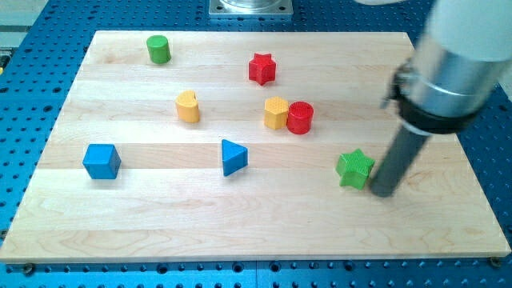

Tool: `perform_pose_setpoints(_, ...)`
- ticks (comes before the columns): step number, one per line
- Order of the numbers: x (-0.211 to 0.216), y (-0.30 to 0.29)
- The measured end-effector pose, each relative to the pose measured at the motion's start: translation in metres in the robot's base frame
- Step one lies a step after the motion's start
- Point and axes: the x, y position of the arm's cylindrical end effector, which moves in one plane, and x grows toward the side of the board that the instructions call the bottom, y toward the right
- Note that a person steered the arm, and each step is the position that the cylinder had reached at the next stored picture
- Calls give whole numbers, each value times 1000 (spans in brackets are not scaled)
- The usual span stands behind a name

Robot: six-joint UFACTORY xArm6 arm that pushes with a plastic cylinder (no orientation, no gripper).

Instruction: Slide the green star towards the hexagon

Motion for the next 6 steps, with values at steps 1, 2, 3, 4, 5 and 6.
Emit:
perform_pose_setpoints(1, -52, -16)
perform_pose_setpoints(2, -58, -105)
perform_pose_setpoints(3, -24, -116)
perform_pose_setpoints(4, 5, -151)
perform_pose_setpoints(5, -37, -169)
perform_pose_setpoints(6, -51, -155)
